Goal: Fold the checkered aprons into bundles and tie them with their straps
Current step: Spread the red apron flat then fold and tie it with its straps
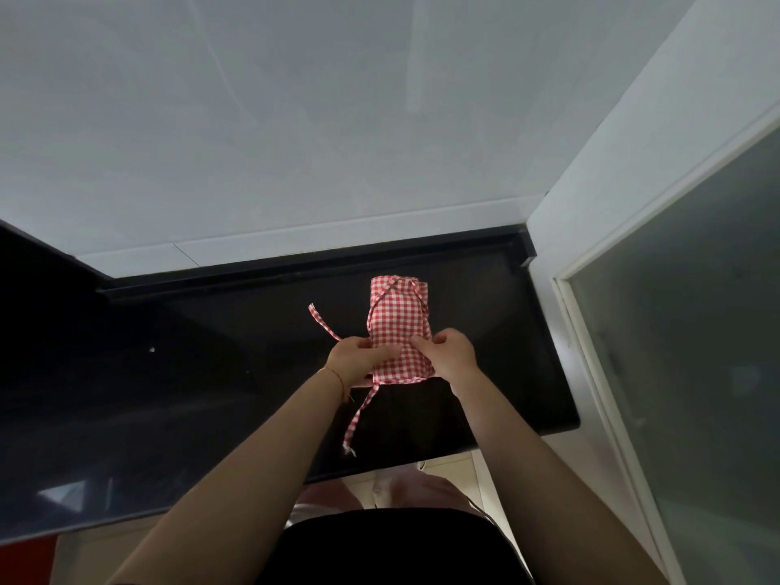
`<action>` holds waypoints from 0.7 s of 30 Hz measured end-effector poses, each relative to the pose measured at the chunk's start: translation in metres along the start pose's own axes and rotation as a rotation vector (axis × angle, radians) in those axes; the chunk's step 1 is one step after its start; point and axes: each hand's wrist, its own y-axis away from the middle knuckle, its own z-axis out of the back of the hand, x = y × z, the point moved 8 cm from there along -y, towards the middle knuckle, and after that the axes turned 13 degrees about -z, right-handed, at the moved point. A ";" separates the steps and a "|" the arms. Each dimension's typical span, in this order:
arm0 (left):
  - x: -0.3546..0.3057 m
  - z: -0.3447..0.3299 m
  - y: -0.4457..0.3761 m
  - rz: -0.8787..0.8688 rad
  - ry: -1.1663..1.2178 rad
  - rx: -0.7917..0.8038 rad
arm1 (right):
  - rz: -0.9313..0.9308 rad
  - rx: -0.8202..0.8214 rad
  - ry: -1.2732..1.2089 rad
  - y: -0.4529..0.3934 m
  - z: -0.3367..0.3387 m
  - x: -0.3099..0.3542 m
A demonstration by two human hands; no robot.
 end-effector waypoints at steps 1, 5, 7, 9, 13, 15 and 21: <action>0.001 0.000 0.000 -0.008 -0.002 -0.007 | -0.027 0.023 -0.070 0.001 0.000 -0.003; 0.004 0.000 -0.001 0.020 0.133 -0.019 | -0.343 0.130 -0.453 0.007 -0.001 -0.038; 0.003 0.001 -0.001 0.043 0.192 -0.022 | -0.411 0.219 -0.287 0.022 -0.010 -0.056; 0.001 0.000 0.001 0.075 0.242 -0.023 | -0.287 0.329 -0.074 0.038 -0.029 -0.060; -0.004 -0.004 0.005 0.087 0.270 -0.024 | -0.005 0.288 -0.064 0.045 -0.060 -0.047; -0.007 -0.004 0.007 0.094 0.284 -0.038 | 0.001 0.255 -0.149 0.046 -0.069 -0.042; -0.007 -0.001 0.008 0.106 0.293 -0.056 | -0.118 0.462 -0.362 0.049 -0.078 -0.048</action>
